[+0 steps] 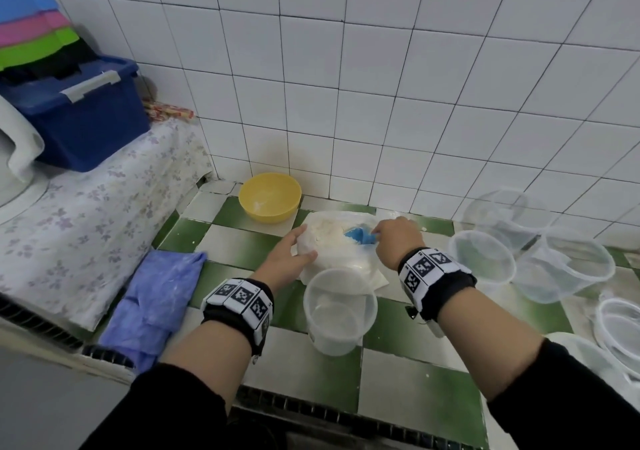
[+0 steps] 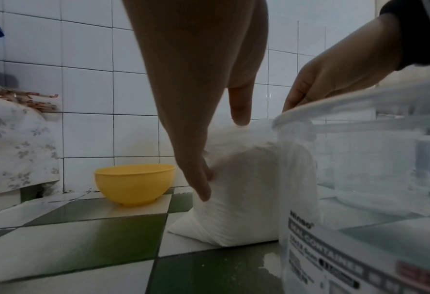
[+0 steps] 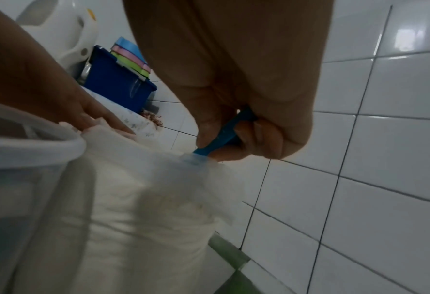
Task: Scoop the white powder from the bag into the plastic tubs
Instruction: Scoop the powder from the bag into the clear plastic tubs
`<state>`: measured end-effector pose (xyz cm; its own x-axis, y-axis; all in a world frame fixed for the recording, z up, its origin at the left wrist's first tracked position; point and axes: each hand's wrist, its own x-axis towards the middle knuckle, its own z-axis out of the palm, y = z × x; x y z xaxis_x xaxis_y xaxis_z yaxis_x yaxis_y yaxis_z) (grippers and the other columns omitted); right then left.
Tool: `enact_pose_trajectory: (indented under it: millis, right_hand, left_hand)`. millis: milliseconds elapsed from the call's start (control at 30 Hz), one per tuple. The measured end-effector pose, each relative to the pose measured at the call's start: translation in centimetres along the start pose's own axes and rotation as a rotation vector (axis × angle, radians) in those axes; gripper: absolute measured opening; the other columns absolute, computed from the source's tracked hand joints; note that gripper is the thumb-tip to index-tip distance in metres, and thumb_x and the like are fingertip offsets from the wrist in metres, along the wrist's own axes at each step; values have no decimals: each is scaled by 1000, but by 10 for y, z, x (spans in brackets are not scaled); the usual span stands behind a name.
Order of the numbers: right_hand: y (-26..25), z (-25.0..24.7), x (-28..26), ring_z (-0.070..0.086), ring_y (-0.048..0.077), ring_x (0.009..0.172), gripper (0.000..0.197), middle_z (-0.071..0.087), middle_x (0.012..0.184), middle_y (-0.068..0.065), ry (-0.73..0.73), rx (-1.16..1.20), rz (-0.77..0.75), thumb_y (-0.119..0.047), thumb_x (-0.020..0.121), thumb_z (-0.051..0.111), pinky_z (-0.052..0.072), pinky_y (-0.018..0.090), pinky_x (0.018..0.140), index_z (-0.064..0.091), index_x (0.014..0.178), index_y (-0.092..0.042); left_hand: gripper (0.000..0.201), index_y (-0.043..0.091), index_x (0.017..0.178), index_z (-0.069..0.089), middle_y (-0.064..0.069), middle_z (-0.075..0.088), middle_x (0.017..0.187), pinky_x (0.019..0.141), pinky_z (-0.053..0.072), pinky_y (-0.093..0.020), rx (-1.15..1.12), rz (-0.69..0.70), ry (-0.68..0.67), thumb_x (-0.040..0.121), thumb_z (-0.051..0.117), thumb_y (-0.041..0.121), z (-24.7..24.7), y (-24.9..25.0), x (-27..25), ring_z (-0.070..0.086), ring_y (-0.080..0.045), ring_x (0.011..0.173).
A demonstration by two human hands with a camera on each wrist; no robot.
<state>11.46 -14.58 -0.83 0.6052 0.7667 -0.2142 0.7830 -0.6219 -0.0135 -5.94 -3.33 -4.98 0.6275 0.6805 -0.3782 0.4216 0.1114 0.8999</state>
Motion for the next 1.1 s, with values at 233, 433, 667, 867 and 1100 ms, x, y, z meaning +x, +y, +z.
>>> enact_pose_trajectory:
  millis: [233, 433, 667, 867, 1100]
  right_hand:
    - [6, 6, 3, 53, 29, 112, 35, 62, 118, 11, 19, 320, 62, -11, 90, 44, 42, 38, 98, 62, 118, -18]
    - [14, 2, -3, 58, 27, 106, 30, 66, 114, 9, 51, 490, 80, -7, 90, 46, 46, 38, 95, 66, 113, -14]
    - [28, -15, -21, 51, 18, 84, 23, 59, 93, 3, 98, 737, 60, -9, 95, 46, 38, 25, 74, 68, 105, -12]
    - [41, -29, -51, 56, 21, 93, 26, 67, 105, 5, 17, 811, -74, -8, 93, 53, 41, 26, 76, 61, 73, -22]
    - [37, -7, -65, 59, 19, 94, 18, 66, 101, 3, -137, 589, -152, -11, 93, 52, 44, 26, 82, 69, 92, -19]
  left_hand:
    - [65, 32, 150, 31, 2, 36, 154, 100, 43, -33, -51, 13, 15, 95, 62, 18, 4, -2, -4, 42, -12, 120]
    - [66, 34, 150, 31, 7, 39, 151, 108, 43, -46, -70, 27, 48, 95, 64, 23, 5, -5, -14, 46, -17, 129]
    - [60, 37, 145, 38, 6, 50, 136, 102, 48, -43, -76, 59, 95, 93, 66, 29, 1, -13, -28, 50, -17, 125]
    - [40, 21, 122, 50, 0, 62, 118, 86, 58, -38, -136, 2, 164, 89, 71, 26, 7, -27, -45, 63, -17, 106]
    - [20, 25, 110, 67, 1, 70, 109, 82, 60, -46, -16, -35, 22, 90, 69, 29, 6, -39, -53, 66, -19, 103]
